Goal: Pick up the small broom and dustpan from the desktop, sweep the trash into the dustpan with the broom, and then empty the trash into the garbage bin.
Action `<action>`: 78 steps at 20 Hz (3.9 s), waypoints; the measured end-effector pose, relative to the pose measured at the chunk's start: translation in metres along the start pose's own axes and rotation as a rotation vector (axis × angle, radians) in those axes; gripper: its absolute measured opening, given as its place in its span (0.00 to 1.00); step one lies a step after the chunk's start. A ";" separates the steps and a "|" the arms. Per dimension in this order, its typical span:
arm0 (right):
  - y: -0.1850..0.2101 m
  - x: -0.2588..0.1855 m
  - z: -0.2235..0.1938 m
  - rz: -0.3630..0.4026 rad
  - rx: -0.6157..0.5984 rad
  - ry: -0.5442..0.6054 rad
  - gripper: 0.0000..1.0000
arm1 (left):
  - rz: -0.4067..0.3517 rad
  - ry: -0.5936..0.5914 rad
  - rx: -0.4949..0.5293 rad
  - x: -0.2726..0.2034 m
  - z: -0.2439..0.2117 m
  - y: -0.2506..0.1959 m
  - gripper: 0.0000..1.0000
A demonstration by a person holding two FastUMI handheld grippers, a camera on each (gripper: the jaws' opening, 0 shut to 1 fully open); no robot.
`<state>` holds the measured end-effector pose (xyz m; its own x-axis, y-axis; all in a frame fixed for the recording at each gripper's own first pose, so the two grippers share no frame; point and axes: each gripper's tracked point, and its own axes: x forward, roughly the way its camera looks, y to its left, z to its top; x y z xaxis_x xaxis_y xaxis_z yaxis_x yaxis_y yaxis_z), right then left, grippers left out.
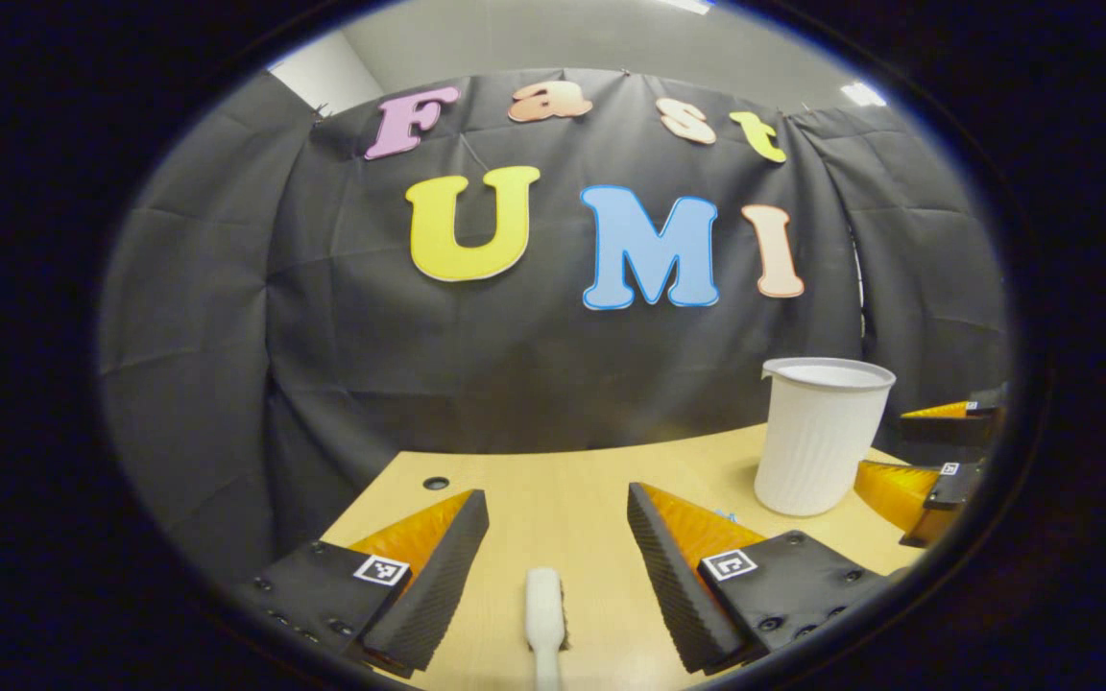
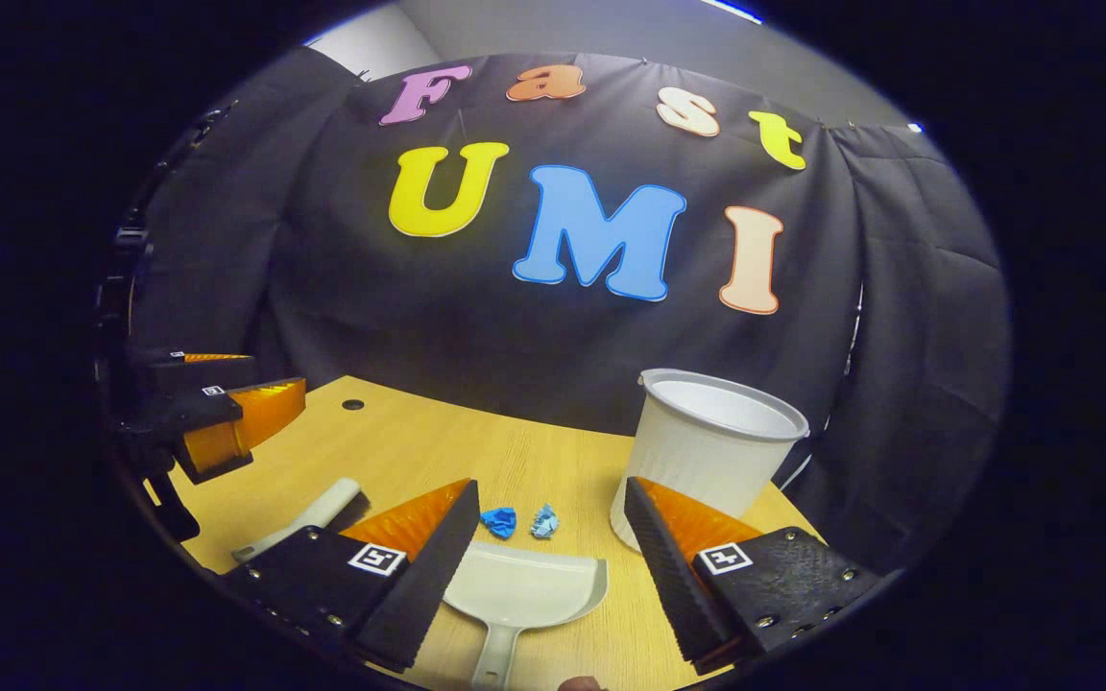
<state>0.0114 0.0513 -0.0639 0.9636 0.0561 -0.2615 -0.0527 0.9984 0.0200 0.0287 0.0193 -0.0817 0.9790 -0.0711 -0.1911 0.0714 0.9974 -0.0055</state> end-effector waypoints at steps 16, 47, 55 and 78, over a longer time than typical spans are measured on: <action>0.013 0.002 -0.092 0.006 0.118 0.362 0.95 | -0.070 0.383 -0.053 0.006 -0.124 -0.005 0.95; 0.044 0.022 -0.219 0.080 0.217 0.858 0.80 | -0.048 0.842 0.036 0.029 -0.266 0.013 0.80; 0.038 0.021 -0.220 0.117 0.175 0.859 0.36 | -0.036 0.832 0.087 0.046 -0.267 0.020 0.45; -0.009 0.025 -0.225 0.321 0.066 0.891 0.34 | -0.431 0.786 0.398 0.205 -0.237 -0.082 0.41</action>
<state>-0.0232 0.0447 -0.2876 0.3491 0.3386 -0.8737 -0.2391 0.9337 0.2663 0.1788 -0.0752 -0.3529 0.4581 -0.2591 -0.8503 0.5932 0.8015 0.0754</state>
